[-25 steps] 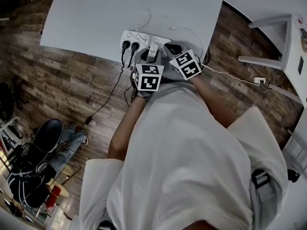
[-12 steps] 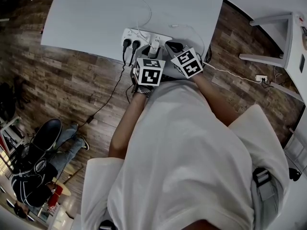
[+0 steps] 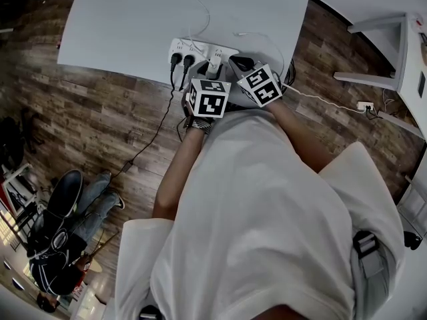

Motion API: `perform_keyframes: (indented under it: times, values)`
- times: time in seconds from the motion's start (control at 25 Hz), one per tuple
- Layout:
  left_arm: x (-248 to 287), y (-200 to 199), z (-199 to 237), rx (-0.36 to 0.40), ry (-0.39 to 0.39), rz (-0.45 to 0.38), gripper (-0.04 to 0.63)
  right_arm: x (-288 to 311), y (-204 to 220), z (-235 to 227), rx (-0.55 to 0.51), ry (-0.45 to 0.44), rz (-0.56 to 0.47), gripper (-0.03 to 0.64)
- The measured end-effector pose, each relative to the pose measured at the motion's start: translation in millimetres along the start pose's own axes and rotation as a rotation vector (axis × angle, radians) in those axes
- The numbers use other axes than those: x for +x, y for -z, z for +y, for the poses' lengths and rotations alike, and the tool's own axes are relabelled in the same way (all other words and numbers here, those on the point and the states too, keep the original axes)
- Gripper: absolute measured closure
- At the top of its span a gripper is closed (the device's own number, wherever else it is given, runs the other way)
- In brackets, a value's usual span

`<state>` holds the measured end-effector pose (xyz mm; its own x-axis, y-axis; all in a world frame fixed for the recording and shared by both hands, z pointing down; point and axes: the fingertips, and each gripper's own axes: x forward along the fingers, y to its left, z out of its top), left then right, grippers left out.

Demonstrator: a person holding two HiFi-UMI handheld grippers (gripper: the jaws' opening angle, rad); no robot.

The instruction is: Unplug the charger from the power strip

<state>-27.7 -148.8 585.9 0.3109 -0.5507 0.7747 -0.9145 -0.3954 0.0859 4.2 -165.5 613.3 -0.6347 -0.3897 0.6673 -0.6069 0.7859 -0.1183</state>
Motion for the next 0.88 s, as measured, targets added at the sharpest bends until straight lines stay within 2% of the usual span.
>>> perform_keyframes:
  times: [0.36,0.52,0.6,0.88]
  values:
    - [0.8,3.1,0.1,0.105,-0.051,0.013,0.443,1.8,-0.7,1.6,-0.005,0.004,-0.005,0.614]
    - [-0.6,4.1,0.7,0.122,-0.062,0.014,0.442,1.6,-1.1,3.2,-0.004,0.002,-0.003,0.614]
    - [-0.4,3.6,0.3,0.104,-0.055,0.011,0.442,1.4,-1.3,2.3,-0.004,0.002,-0.009,0.614]
    - [-3.1,2.9,7.2,-0.056,0.011,-0.036,0.449,4.2,-1.6,5.0,-0.005,-0.002,-0.006,0.614]
